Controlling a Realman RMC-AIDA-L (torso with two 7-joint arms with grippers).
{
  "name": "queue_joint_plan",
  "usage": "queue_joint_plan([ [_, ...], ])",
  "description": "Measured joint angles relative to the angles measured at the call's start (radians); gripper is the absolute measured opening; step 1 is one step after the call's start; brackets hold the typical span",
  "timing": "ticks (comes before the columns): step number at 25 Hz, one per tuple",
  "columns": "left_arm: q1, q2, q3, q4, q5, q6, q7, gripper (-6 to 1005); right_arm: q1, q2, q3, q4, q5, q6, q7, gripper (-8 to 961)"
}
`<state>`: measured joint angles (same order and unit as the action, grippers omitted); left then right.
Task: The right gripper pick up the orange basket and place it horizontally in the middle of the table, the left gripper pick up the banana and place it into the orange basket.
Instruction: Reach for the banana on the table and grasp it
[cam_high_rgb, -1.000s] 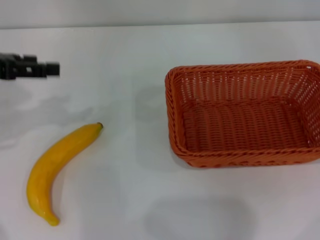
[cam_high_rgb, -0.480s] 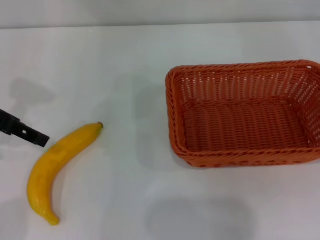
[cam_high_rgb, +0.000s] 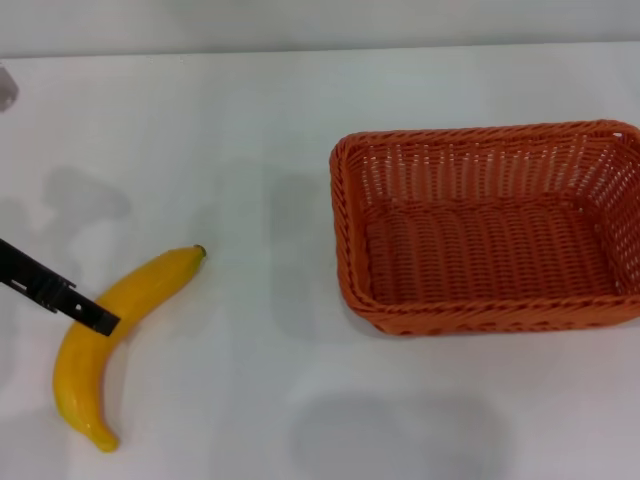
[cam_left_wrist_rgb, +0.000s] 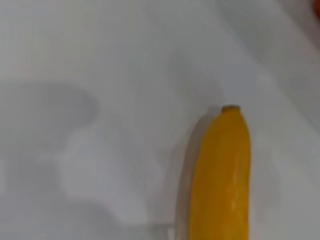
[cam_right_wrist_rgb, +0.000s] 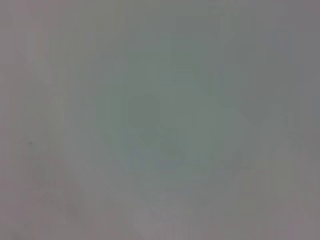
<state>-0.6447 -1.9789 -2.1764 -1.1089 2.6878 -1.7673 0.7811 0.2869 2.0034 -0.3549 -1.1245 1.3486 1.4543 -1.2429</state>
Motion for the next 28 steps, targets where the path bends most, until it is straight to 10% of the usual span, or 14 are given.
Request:
queue_joint_plan([
  [19,-0.011,-0.033,0.007,0.078,0.047,0.100,-0.009,789,0.005,0.000,-0.003,0.041,0.003,0.014,-0.001,849],
  [28,-0.037,-0.031,-0.005,0.049,0.046,0.076,-0.012,581,0.003,0.000,0.001,0.041,0.003,0.014,0.003,848],
])
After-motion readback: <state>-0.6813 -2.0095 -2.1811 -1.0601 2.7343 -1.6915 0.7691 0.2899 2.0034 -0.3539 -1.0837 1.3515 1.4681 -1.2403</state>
